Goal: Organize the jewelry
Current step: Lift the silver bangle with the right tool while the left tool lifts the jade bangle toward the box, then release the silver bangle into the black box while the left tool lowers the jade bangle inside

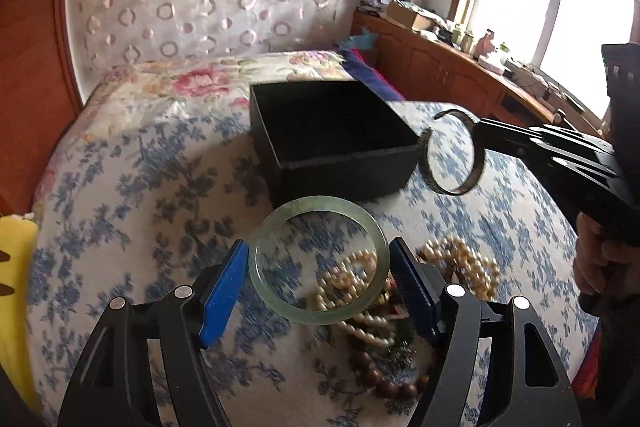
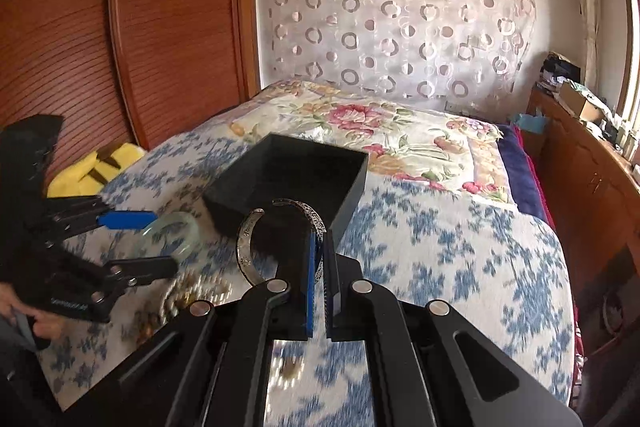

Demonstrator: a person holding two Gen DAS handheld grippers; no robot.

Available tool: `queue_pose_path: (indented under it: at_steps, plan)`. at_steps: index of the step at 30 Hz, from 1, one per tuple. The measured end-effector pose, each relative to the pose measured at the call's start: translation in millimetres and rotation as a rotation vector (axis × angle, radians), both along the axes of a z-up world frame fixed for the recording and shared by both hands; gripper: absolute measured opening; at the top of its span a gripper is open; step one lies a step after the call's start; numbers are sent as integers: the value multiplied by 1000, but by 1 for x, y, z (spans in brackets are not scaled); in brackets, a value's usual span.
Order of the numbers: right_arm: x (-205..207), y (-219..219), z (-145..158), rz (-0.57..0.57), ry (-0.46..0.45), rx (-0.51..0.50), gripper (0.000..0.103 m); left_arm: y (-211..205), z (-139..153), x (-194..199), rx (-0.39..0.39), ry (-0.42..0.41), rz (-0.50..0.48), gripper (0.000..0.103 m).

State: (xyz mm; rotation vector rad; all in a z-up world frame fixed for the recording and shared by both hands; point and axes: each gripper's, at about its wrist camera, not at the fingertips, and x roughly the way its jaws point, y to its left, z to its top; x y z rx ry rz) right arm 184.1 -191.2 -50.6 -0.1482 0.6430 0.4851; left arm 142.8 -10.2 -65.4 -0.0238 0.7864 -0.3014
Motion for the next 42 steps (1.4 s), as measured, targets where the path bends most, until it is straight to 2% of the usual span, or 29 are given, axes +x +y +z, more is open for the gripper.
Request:
queue_pose_path:
  at_steps: [6,11,16,26,33,42]
  plan:
    - [35,11,-3,-11,22,18,4,8,13,13,7,-34,20,69]
    - [59,14,-8,-12,64,84,4,9,21,23,14,-57,34,69]
    - [71,20,-11,5,72,100,5,4,31,34,30,-78,34,69]
    - [52,1,-3,-9,34,69,6,-15,33,59,66,-83,21,69]
    - [30,-14,-5,-6,17,64,6,-28,23,81,104,-59,26,69]
    - [7,-19,-4,11,-3,65,6,-37,16,92,132,-45,30,69]
